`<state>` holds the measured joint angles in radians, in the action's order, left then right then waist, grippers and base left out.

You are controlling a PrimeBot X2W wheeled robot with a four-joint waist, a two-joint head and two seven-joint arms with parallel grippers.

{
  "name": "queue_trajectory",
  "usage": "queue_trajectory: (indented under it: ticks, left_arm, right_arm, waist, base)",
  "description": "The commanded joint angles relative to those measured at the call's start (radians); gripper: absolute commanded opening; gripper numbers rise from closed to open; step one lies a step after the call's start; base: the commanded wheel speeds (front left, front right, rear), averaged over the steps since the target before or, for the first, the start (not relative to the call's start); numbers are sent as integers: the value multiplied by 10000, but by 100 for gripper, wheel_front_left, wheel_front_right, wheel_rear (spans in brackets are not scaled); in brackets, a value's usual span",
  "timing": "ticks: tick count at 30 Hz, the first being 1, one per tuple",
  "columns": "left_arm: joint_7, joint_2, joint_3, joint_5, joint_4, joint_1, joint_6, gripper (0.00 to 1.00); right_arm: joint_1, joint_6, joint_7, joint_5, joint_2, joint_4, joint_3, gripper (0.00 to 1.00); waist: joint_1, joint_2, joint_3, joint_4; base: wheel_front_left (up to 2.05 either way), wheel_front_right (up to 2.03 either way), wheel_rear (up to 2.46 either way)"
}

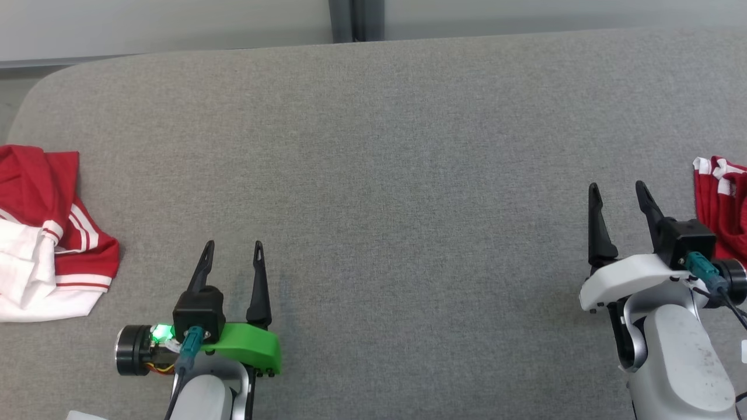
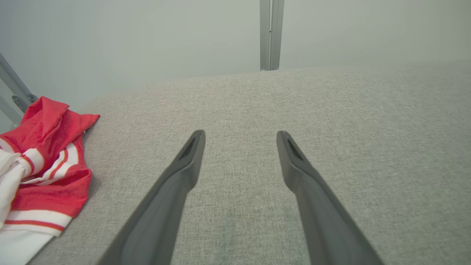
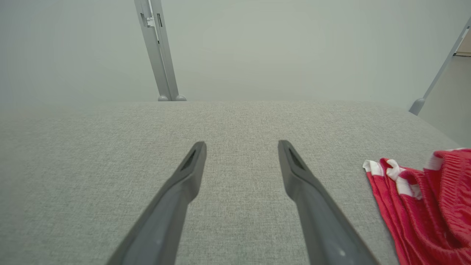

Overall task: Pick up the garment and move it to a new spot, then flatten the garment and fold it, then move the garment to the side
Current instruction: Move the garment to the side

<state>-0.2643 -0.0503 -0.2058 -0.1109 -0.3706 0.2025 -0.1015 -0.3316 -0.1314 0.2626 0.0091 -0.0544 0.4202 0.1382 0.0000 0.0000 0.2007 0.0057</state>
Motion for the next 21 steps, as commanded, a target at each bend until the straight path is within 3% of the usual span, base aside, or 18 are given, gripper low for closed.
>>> queue_trajectory:
  ticks: [1,21]
  left_arm:
    - [5,-11,57,-4,-31,-195,-37,100]
    - [5,-14,652,-60,32,-958,7,100]
  right_arm:
    - [231,14,31,57,8,23,-60,100]
    - [1018,14,31,803,23,-15,-1053,100]
  waist:
    - [0,0,-337,188]
    - [0,0,-1148,5]
  base:
    - [0,0,0]
    - [0,0,0]
